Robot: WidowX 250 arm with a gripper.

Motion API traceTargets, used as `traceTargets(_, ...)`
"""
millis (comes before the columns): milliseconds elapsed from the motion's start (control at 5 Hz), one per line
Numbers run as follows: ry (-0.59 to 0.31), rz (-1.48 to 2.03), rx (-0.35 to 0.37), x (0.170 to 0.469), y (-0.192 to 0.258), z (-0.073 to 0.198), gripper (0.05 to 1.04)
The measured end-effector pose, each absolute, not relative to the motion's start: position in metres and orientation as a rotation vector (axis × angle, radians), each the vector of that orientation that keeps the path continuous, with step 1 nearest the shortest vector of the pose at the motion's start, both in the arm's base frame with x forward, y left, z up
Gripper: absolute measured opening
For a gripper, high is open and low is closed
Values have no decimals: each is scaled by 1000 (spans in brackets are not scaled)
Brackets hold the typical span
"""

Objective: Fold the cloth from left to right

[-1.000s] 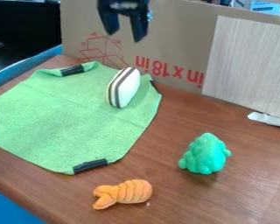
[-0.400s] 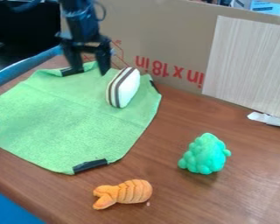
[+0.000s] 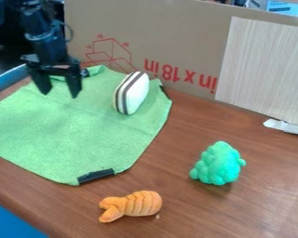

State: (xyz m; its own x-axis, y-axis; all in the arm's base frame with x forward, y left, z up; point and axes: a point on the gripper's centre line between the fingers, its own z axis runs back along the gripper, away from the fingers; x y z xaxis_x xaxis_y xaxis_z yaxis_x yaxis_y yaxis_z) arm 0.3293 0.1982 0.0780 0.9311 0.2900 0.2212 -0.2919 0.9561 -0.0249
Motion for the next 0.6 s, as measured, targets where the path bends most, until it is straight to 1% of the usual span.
traceTargets(200, -236, 302, 51, 317, 210, 71, 999)
traceTargets(400, -269, 373, 69, 299, 235, 74, 999)
traceTargets(600, -277, 421, 70, 289, 249, 75, 999)
